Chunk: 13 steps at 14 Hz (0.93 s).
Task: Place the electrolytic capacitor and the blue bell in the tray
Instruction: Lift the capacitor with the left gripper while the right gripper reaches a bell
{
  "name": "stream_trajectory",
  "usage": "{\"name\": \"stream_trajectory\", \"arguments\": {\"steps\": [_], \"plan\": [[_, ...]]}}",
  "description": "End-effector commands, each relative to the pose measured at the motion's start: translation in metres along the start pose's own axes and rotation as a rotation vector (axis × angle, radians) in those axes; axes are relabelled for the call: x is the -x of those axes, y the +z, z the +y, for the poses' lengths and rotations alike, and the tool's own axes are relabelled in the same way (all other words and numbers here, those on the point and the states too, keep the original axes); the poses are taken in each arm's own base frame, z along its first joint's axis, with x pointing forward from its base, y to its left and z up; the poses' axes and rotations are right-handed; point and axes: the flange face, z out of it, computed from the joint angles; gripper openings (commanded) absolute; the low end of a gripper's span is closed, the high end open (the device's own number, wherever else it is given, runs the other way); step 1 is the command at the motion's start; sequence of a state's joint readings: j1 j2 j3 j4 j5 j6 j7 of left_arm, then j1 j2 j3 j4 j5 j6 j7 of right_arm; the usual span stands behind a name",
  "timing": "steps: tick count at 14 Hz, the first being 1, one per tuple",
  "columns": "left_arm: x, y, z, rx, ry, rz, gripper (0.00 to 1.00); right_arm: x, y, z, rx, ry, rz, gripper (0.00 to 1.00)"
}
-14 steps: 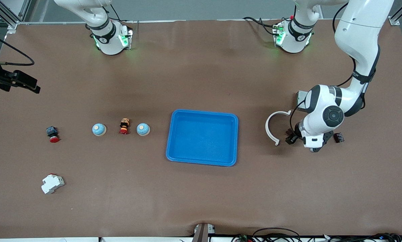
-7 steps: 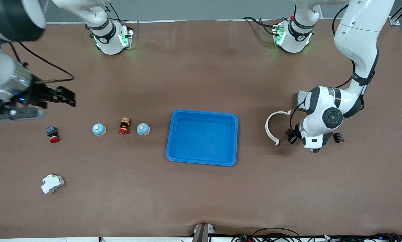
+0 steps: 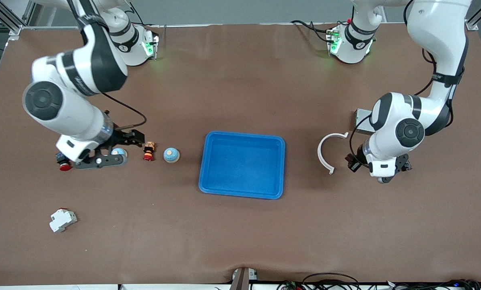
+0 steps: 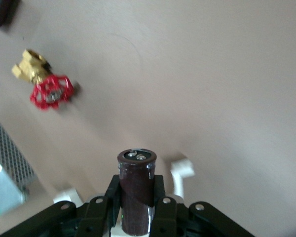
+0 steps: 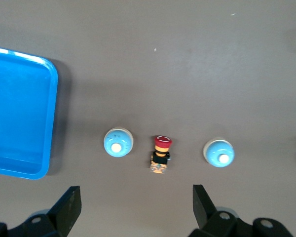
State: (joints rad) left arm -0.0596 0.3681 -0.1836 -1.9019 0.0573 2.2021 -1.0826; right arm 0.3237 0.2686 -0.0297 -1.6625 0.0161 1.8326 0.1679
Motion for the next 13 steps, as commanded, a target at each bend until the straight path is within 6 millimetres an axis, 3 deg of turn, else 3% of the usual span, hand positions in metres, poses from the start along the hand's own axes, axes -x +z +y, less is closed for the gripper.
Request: {"name": "stream_trajectory", "arguments": {"steps": [1, 4, 7, 10, 13], "plan": [[0.039, -0.025, 0.038, 0.031, -0.047, -0.002, 0.00, 0.014, 0.001, -0.017, 0.014, -0.012, 0.003, 1.00], [0.089, -0.026, 0.080, 0.056, -0.048, -0.014, 0.00, 0.021, 0.014, -0.040, 0.022, -0.068, -0.010, 1.00], [0.137, -0.014, 0.119, 0.066, -0.116, -0.030, 0.00, 0.022, 0.036, -0.046, 0.012, -0.105, 0.009, 1.00], [0.182, 0.014, 0.141, 0.040, -0.150, -0.044, 0.00, 0.023, 0.061, -0.043, 0.004, -0.141, 0.052, 1.00], [0.220, 0.054, 0.155, 0.003, -0.146, -0.054, 0.00, 0.026, 0.081, -0.044, 0.008, -0.244, 0.047, 1.00]]}}
